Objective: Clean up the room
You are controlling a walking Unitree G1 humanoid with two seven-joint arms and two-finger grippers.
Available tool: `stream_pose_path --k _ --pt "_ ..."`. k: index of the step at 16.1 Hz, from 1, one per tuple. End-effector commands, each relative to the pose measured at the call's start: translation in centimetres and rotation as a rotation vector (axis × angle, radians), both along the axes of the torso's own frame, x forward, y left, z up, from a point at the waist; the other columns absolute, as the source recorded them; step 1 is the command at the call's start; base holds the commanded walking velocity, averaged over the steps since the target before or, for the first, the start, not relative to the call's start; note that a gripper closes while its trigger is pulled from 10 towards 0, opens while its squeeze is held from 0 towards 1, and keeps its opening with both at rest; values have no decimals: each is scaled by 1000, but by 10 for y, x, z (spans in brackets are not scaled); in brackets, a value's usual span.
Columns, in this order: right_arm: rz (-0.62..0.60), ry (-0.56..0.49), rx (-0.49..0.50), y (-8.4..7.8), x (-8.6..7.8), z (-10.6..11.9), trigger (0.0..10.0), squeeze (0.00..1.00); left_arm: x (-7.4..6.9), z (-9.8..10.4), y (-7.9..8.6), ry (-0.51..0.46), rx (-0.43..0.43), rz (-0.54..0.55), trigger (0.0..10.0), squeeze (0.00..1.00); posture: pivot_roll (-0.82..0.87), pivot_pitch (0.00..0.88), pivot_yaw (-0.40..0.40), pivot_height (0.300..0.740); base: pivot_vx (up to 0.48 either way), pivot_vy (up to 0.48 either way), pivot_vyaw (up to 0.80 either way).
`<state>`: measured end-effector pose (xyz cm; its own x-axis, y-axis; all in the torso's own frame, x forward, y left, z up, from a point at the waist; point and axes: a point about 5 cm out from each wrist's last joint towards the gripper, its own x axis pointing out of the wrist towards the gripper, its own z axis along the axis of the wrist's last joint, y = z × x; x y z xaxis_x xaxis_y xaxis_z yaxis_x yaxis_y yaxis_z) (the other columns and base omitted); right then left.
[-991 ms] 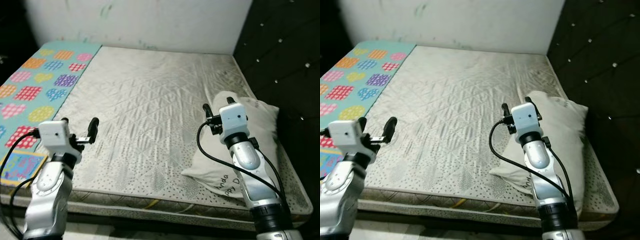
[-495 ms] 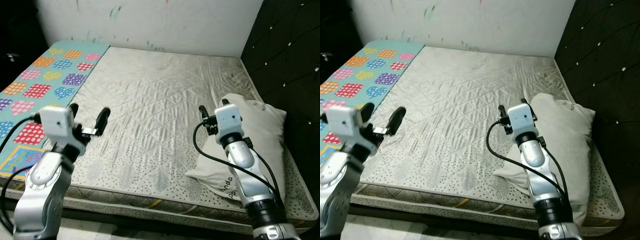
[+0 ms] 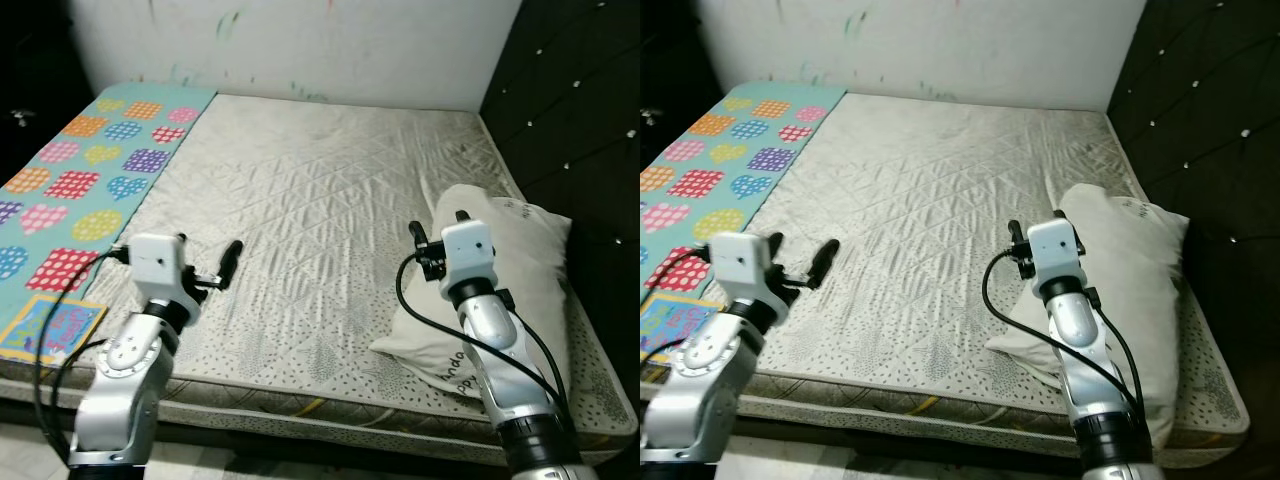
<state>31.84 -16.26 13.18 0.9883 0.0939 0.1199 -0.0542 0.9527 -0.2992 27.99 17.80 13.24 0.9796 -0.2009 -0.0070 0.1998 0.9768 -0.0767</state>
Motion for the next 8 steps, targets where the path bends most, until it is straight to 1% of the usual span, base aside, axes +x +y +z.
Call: stream_pose_path --k 1,2,3,4,6,8 --pt "-24 -24 -6 -4 0 8 10000 0 3 1 -3 -7 12 -10 10000 0 -151 0 -19 740 0 0 650" --pt "-21 -24 -12 -2 0 8 10000 0 3 0 -4 -6 9 -12 10000 0 -154 0 -19 740 0 0 800" --pt "-7 -18 0 0 -3 7 10000 0 1 -7 -4 8 3 -8 10000 0 -163 0 -22 740 0 0 800" --pt "-10 -15 1 0 -3 7 10000 0 0 -9 -4 13 1 -8 10000 0 -161 0 -27 740 0 0 525" --pt "1 3 1 0 -7 4 10000 0 -5 -13 -4 12 2 6 10000 0 -155 0 -39 740 0 0 0" --pt "28 25 4 4 -9 1 10000 0 -11 -21 0 25 -7 37 10000 0 -146 0 -59 740 0 0 0"
